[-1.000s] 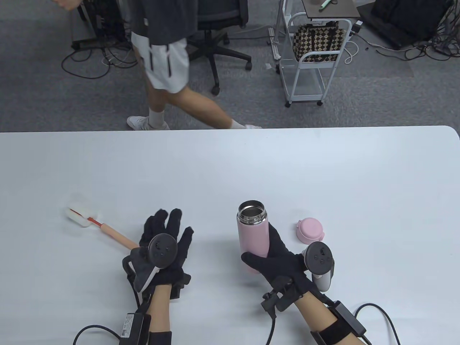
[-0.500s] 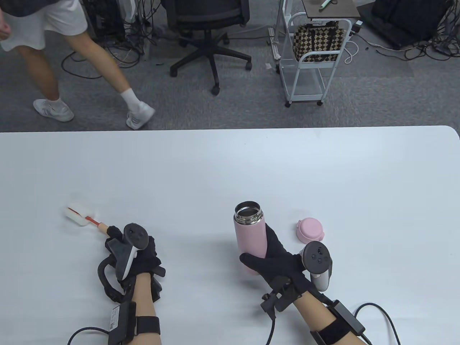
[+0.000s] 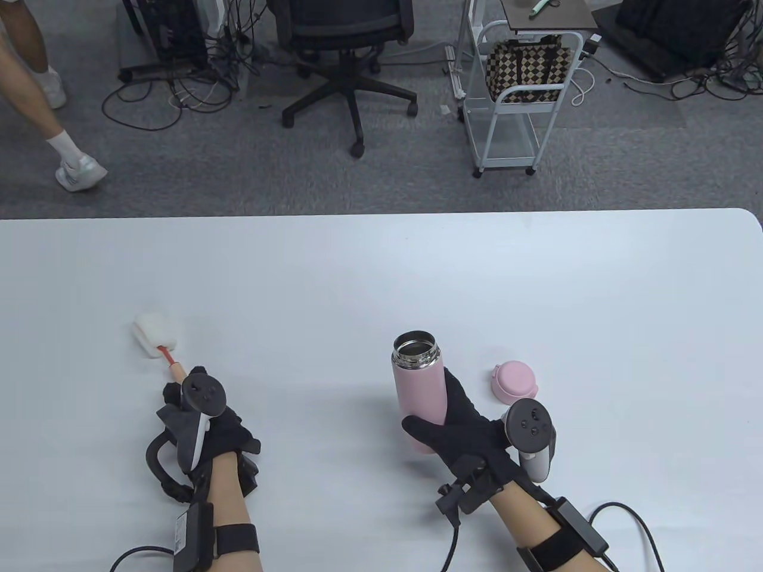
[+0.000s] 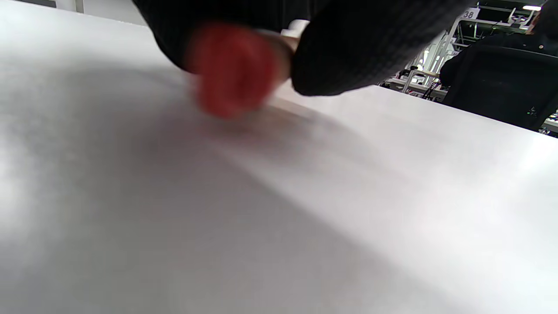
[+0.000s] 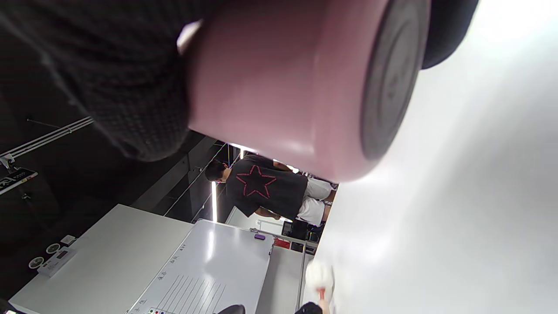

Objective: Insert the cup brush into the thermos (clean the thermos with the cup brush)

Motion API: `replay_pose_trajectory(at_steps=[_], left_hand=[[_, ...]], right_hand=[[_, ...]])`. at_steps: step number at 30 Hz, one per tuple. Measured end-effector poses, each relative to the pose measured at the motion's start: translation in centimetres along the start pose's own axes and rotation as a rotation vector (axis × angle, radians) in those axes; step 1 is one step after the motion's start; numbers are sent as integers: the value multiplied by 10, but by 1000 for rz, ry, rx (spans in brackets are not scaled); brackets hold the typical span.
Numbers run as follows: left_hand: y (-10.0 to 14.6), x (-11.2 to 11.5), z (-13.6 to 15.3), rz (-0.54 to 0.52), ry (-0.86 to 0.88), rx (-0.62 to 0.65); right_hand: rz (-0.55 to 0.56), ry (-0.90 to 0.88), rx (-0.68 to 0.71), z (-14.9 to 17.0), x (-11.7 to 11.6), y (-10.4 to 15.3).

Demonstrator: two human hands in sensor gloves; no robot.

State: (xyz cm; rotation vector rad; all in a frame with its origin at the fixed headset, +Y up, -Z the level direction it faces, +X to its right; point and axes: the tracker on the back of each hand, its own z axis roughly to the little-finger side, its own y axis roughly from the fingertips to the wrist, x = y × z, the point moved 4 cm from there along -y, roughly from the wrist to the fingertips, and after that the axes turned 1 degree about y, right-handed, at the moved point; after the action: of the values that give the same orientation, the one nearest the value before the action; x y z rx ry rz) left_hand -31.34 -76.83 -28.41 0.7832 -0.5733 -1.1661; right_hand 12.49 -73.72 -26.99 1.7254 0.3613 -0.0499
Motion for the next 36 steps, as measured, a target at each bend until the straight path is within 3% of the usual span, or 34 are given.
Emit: replay_pose_trajectory(at_steps=[4, 9, 12, 16, 21, 25, 30, 36], left_hand=[[3, 2, -4, 30, -9, 23], [10, 8, -22, 67, 29, 115], [20, 1, -39, 7, 53, 192], [37, -14, -60, -67, 189, 352], [59, -23, -74, -14, 366, 479], [75, -33, -83, -33, 431, 577], [87, -43, -93, -121, 358, 733], [86, -36, -98, -81, 270, 823]], right_hand=[[36, 41, 14, -7, 10, 0], [125, 247, 63, -23, 35, 2], [188, 386, 78, -30, 51, 3], [276, 531, 60, -36, 66, 6], [353, 714, 47, -41, 79, 10], [408, 835, 39, -45, 88, 14], [435, 922, 34, -47, 93, 16], [389, 982, 30, -43, 88, 13]])
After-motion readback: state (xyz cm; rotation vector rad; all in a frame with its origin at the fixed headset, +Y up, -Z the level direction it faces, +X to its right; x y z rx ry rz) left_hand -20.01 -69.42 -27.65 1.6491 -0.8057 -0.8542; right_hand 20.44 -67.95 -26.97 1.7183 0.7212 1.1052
